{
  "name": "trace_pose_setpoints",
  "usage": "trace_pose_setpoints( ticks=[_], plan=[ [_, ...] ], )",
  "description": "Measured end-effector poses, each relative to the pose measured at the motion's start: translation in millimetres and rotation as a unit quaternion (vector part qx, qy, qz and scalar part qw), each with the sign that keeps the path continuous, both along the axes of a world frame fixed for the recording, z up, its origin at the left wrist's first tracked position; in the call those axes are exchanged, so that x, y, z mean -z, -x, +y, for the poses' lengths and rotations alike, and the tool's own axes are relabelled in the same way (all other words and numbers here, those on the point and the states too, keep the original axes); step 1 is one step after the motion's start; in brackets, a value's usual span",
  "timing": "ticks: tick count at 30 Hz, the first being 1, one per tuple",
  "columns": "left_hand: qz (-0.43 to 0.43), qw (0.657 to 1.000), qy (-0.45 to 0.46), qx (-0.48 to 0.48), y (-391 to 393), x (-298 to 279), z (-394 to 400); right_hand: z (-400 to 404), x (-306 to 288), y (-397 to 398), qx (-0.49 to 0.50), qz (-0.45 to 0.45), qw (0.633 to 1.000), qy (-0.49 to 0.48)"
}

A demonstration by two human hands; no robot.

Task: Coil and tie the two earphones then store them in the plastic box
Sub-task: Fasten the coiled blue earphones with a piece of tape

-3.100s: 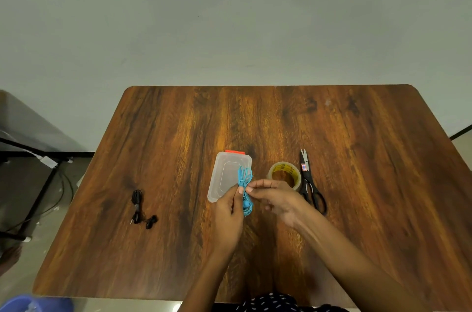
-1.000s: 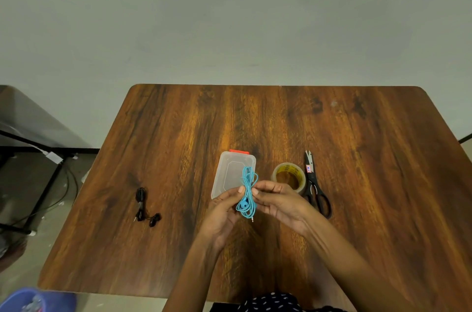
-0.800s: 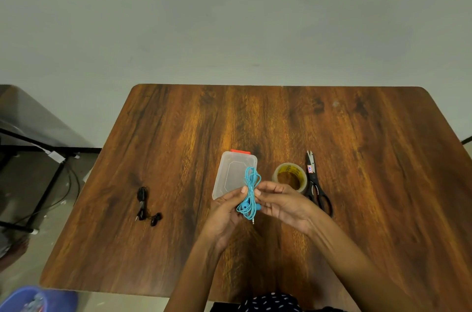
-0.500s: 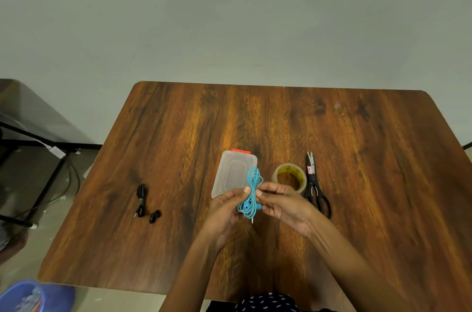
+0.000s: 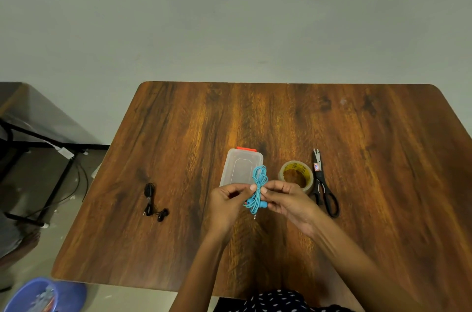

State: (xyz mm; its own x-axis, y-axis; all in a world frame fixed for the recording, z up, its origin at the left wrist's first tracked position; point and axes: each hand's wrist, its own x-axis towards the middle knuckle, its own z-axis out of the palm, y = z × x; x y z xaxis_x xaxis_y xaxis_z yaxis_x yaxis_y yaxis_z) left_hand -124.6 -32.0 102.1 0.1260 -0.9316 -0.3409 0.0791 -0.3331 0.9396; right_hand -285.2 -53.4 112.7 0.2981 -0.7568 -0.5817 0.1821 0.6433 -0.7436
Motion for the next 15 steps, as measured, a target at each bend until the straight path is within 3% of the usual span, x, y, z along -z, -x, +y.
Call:
trace_pose_setpoints(
  ticks=[4, 9, 15],
  plan=[
    [-0.063, 0.997, 0.039, 0.027, 2.9, -1.7, -0.9, 1.9, 0.7, -4.0, 0.028, 0.073, 0.996, 0.040],
    [-0.047, 0.997, 0.036, 0.052, 4.1, 0.3, -0.2, 6.4, -2.5, -7.5, 0.030, 0.134, 0.986, 0.093],
    [-0.039, 0.998, 0.002, 0.055, 2.7, 5.7, 0.8, 4.5, -2.0, -6.5, 0.013, 0.139, 0.985, 0.101]
  ],
)
